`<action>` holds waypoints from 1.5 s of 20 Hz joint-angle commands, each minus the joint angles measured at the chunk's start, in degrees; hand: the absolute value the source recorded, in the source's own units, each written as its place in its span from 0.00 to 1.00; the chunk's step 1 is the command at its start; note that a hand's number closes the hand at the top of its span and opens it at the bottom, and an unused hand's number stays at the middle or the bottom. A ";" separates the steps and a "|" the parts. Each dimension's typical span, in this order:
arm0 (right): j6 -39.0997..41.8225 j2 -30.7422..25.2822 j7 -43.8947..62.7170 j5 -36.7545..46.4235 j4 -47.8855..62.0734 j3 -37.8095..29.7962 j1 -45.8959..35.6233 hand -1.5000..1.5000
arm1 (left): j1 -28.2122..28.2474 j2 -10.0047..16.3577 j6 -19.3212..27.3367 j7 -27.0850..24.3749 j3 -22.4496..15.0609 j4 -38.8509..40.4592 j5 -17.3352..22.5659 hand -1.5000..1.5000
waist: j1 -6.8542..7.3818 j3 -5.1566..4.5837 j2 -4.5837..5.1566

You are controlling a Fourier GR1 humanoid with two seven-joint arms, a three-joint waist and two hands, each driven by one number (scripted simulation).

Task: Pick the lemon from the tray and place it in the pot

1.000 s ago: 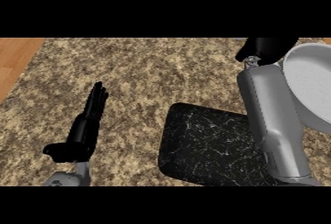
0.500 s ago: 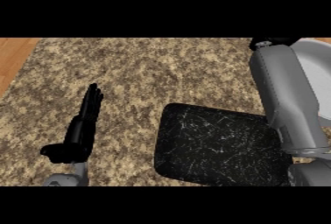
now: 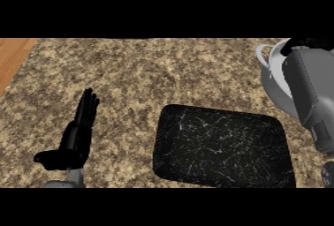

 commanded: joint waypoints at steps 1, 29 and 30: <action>-2.74 -3.04 -3.94 -3.75 1.54 -1.84 0.70 1.00 | -0.32 1.75 -0.56 3.77 1.11 -2.70 0.29 0.50 | -0.70 0.00 -0.35; -23.65 -5.96 -39.27 -36.84 1.92 -25.75 10.26 0.00 | -0.41 -1.19 0.96 2.54 0.39 -1.36 -1.24 0.50 | -1.01 0.33 -0.23; -25.16 -4.16 -42.25 -39.65 0.36 -27.08 10.59 0.00 | 1.38 -1.62 0.90 1.45 -0.46 -1.96 -1.51 0.50 | -1.22 0.29 -0.58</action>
